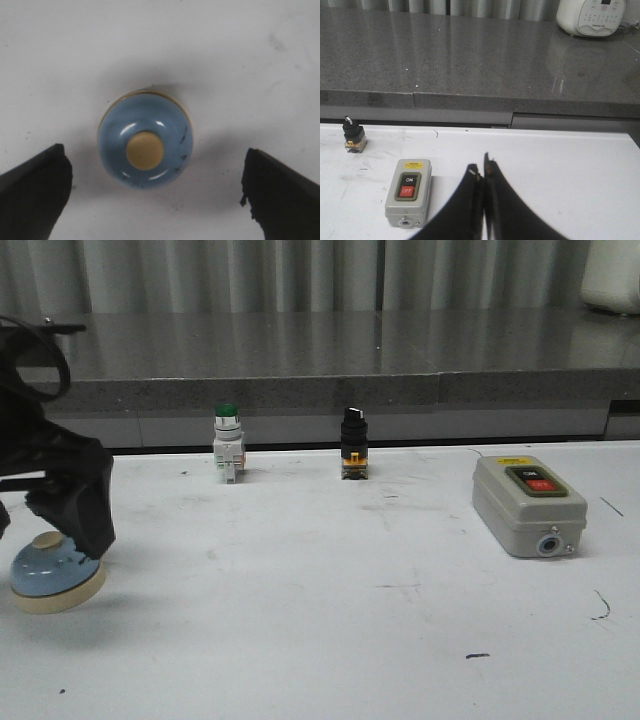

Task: Place and press bell with both arms
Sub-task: 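Lower the left gripper onto the light-blue bell and grasp it, then carry the bell with the left gripper toward the table center and set it down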

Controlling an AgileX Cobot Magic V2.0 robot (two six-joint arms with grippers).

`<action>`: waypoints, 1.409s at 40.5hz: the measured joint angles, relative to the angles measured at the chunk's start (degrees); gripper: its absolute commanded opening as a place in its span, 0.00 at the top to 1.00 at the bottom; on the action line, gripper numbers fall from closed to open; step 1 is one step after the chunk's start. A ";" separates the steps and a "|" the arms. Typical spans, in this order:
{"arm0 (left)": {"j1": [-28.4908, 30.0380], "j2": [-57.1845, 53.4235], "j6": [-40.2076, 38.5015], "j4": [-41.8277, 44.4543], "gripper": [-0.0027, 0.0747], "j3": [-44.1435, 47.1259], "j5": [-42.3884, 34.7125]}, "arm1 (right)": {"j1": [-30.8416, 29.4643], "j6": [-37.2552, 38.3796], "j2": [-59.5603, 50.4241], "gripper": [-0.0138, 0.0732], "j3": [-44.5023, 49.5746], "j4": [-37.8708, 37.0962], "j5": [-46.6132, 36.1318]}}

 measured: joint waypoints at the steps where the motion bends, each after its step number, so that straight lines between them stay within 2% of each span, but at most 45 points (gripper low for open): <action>1: 0.00 0.95 0.00 0.09 0.11 -0.43 0.30 | 0.00 0.00 0.00 0.84 0.00 0.00 0.00; 4: 0.00 4.15 0.00 0.29 0.13 -1.83 1.22 | 0.00 0.00 0.00 0.84 0.00 0.00 0.00; 7: 0.00 6.51 0.00 0.39 0.19 -3.10 2.38 | 0.00 0.00 0.00 0.84 0.00 0.00 -0.10; 10: 0.00 8.07 0.00 0.50 0.30 -3.93 3.07 | 0.00 0.00 0.00 0.84 0.00 0.00 -0.48; 16: 0.00 8.71 0.10 0.87 0.61 -4.44 3.56 | 0.00 0.00 0.00 0.84 0.00 0.00 -0.84; 19: 0.00 8.71 0.21 0.98 0.70 -4.57 3.67 | 0.00 0.00 0.00 0.84 0.00 0.00 -0.87; 21: 0.00 8.71 0.32 0.98 0.71 -4.57 3.66 | 0.00 0.00 0.00 0.84 0.00 0.00 -0.87; 32: -3.70 9.35 0.56 1.62 0.71 -9.40 4.86 | 0.00 0.00 0.00 0.84 0.00 0.00 -0.87; 48: -16.39 23.32 0.77 2.03 0.70 -30.75 9.55 | 0.00 0.00 0.00 0.84 0.00 0.00 -0.87; 52: -17.57 24.55 0.83 2.19 0.62 -32.65 9.67 | 0.00 0.00 0.00 0.84 0.00 0.00 -0.87; 57: -17.71 25.43 0.83 2.52 0.37 -32.98 9.81 | 0.00 0.00 0.00 0.84 0.00 0.00 -0.98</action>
